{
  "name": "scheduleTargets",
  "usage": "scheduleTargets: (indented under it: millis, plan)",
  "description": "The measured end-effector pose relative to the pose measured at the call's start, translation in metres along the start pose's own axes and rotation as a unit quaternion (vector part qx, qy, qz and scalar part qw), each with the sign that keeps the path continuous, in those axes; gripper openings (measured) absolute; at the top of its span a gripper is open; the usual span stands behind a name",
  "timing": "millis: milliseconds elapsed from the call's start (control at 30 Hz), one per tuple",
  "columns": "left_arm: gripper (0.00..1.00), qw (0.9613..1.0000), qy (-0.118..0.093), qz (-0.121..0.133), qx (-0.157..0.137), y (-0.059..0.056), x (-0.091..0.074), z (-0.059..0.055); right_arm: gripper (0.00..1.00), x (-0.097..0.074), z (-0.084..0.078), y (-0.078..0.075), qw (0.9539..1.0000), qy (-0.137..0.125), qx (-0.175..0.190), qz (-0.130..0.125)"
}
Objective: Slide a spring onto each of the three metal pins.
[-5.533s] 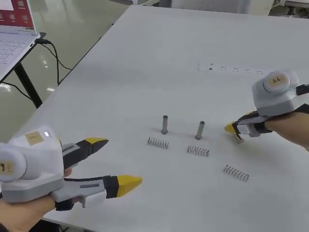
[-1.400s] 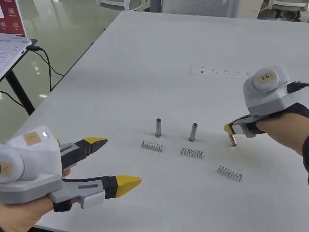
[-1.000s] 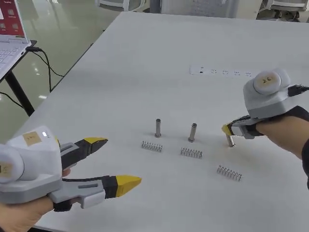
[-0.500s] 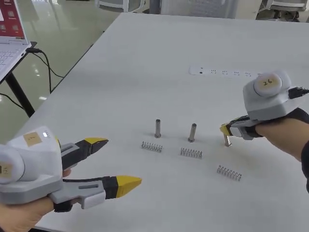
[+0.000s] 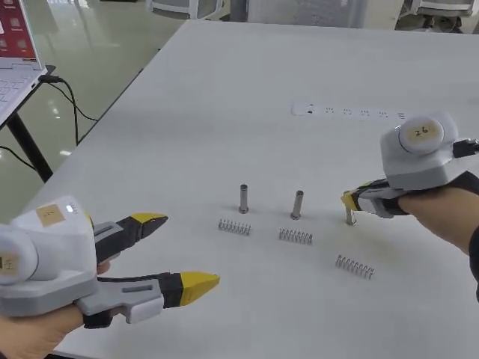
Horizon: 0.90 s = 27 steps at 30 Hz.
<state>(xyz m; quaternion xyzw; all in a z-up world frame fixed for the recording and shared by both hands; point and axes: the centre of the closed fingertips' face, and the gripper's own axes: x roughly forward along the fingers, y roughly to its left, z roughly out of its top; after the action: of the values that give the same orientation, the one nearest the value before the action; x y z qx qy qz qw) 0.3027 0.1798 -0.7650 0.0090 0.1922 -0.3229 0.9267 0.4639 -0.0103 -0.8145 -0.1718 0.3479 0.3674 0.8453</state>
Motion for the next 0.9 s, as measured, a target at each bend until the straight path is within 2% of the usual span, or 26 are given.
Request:
scheduleTargets:
  millis: [433,800,900]
  plan:
    - [0.71,1.0000,0.001,-0.003,0.001,-0.002,0.002,0.001,0.10,-0.006,-0.003,-0.001,0.9998,-0.018,0.010,0.000]
    - [0.71,1.0000,0.001,-0.005,0.003,-0.003,0.002,0.001,0.10,-0.009,-0.006,-0.001,0.9998,-0.018,0.012,0.001]
    - [0.71,1.0000,0.002,-0.006,0.003,-0.004,0.003,0.001,0.10,-0.010,-0.011,-0.001,0.9998,-0.011,0.015,0.000]
